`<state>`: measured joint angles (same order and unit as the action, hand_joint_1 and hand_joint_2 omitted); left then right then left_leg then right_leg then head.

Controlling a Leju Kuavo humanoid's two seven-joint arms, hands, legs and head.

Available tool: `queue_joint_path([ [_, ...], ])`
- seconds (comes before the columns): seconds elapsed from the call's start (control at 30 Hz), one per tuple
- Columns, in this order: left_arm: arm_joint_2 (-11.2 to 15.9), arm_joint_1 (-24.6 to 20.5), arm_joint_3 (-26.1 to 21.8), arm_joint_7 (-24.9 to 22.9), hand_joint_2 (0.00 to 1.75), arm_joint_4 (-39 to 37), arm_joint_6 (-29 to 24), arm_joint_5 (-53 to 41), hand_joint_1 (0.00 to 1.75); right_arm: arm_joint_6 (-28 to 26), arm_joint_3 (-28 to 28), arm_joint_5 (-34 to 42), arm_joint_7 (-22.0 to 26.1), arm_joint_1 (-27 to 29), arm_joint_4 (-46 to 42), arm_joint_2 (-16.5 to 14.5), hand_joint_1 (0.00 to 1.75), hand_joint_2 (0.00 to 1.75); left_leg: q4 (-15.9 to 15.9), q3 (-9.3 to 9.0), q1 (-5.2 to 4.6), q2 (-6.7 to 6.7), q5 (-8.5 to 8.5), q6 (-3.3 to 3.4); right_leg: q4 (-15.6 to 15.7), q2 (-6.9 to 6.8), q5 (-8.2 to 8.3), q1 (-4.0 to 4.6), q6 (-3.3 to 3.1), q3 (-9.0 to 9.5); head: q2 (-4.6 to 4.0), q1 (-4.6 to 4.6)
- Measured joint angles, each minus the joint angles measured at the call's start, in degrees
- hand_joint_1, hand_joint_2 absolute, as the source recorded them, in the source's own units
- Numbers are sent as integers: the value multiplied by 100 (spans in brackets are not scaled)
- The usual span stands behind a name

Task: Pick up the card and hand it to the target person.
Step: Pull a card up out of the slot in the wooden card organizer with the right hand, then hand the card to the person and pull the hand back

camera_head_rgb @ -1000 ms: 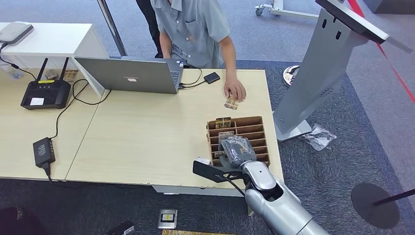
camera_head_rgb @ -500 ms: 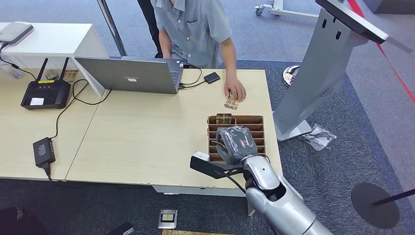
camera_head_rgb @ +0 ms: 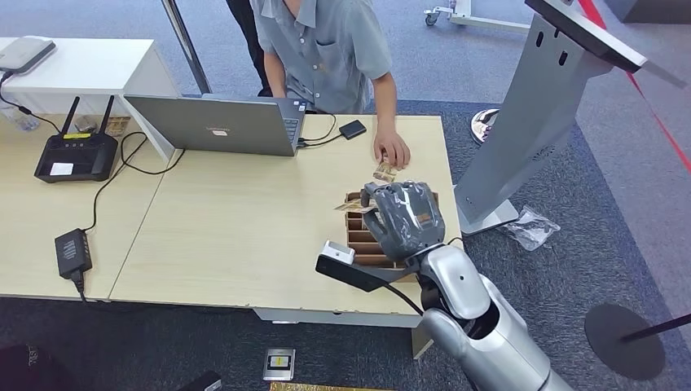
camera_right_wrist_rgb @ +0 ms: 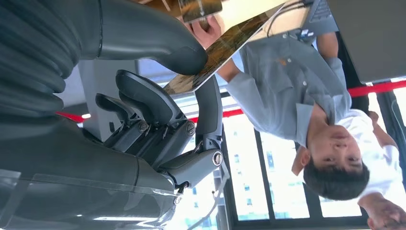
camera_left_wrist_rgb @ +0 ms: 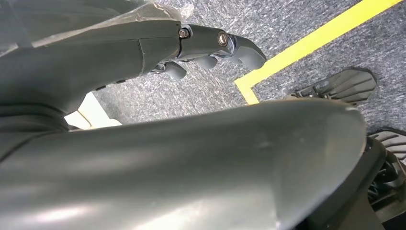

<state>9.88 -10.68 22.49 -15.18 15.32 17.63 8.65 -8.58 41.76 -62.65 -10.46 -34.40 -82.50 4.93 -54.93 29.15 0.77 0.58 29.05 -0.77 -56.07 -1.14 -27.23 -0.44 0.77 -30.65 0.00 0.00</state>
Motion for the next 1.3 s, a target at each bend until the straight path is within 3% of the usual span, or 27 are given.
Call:
queue_joint_path([
  [0.33,-37,-126,110,-113,0,-67,36,-96,0,-32,94,59,-235,-760,1393,-504,175,175,5,-7,0,15,0,-1,3,17,4,0,-1,4,0,0],
  [0.87,-53,-157,153,-196,0,-88,7,-182,0,-138,113,-290,-978,-1078,2247,-603,175,175,7,-8,1,3,-1,0,6,7,3,1,-1,10,0,0],
  [1.2,-54,-146,136,-193,0,-94,-20,-186,0,-306,70,-366,-1056,-1075,2328,-634,175,175,5,-8,1,1,2,0,5,2,-1,1,0,10,0,0],
  [1.3,-47,-139,115,-198,0,-94,-27,-175,0,-283,-51,-148,-1043,-1000,2348,-684,49,175,6,-7,1,2,2,0,5,4,-1,1,0,10,0,0],
])
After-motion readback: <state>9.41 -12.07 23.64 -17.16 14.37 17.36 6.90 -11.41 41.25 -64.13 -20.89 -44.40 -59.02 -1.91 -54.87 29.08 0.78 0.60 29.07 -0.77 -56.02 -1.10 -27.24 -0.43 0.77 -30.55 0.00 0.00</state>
